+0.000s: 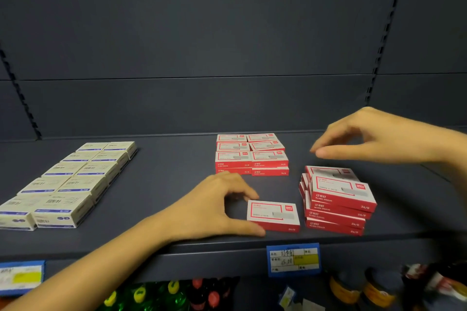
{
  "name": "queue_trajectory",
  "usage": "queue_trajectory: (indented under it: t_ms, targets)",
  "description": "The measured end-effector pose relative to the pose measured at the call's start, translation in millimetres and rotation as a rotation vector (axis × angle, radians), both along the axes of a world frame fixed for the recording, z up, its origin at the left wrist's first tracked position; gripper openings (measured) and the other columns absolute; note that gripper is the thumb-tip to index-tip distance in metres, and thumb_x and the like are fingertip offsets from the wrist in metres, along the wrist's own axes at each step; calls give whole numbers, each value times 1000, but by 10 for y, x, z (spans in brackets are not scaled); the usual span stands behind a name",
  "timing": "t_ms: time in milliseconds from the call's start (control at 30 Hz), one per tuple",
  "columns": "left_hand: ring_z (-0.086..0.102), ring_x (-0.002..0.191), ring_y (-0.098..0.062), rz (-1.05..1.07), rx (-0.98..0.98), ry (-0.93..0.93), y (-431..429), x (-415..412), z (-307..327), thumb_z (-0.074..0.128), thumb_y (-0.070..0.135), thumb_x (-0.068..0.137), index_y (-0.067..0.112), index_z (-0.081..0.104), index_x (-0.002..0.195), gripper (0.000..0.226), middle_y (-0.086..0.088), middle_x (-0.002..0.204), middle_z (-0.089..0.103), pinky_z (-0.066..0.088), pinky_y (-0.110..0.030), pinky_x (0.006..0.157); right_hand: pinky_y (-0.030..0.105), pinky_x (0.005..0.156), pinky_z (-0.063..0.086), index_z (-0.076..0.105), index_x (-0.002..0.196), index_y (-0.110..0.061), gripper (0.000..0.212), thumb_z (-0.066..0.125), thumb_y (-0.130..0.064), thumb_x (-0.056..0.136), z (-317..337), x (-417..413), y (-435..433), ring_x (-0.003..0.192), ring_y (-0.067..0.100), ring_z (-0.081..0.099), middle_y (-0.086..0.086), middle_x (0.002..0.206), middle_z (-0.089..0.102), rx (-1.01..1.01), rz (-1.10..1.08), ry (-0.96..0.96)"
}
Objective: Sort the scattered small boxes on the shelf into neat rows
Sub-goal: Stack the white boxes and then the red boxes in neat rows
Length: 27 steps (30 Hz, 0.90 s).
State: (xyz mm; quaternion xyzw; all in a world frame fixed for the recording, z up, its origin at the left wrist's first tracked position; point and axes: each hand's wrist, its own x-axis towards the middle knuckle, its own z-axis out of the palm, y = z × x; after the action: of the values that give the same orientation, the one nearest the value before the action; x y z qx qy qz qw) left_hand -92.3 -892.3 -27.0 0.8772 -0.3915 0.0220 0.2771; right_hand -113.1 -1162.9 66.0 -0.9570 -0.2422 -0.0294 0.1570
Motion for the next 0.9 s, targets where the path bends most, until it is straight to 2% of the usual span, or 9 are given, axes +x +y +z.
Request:
queue_trajectory:
  t_ms: [67,133,200,333,467,700,800,900]
  targets:
    - [53,94,-3,-12,-17,0,-5,-10,-15,73,47,69,30,66,100,36,15,98,63,43,-23,84,19,76,54,69,94,-44,38,54,-68,70,0,-104,-92,86,-8,65,-28,91,69,20,20,9]
    - [54,94,-3,-10,-33,-7,27,10,-9,72,46,70,29,65,99,34,14,98,64,44,-25,85,16,75,51,66,97,-46,46,56,-76,64,-30,-180,-170,87,-8,64,-29,92,68,-5,15,-3]
    - [53,95,-1,17,-37,-28,96,53,10,72,47,70,29,65,99,35,15,98,64,43,-23,86,14,77,47,63,98,-48,57,54,-85,55,-82,-230,-228,90,-8,61,-32,95,64,-66,-7,-37]
    - [52,92,-1,107,-45,-53,227,166,46,72,47,67,31,65,98,35,20,94,61,43,-21,84,10,78,45,53,99,-54,61,52,-90,49,-209,-292,-296,94,-9,56,-37,99,58,-110,-12,-49]
    - [53,95,-4,183,-58,-50,301,269,27,74,41,68,32,63,100,35,16,98,61,42,-19,85,14,71,48,53,98,-51,57,51,-87,54,-279,-284,-322,92,-5,57,-35,99,57,-135,14,-48]
    - [54,96,-10,247,-96,20,340,363,-7,75,37,70,30,63,100,32,10,101,63,46,-28,85,19,71,50,63,95,-42,41,58,-72,66,-88,-180,-158,88,2,61,-25,95,64,-70,42,-59]
    - [54,84,-11,274,-165,54,342,393,-36,78,32,69,29,62,96,31,11,94,63,46,-20,75,21,76,49,61,94,-39,42,56,-69,64,-39,-25,59,88,-2,59,-24,93,62,-140,10,-65]
    - [49,71,-6,305,-214,76,341,420,-73,80,31,66,24,60,93,35,13,87,64,40,-11,63,27,80,50,59,105,-34,41,60,-59,73,-72,155,266,91,3,56,-19,102,59,-282,-22,-66]
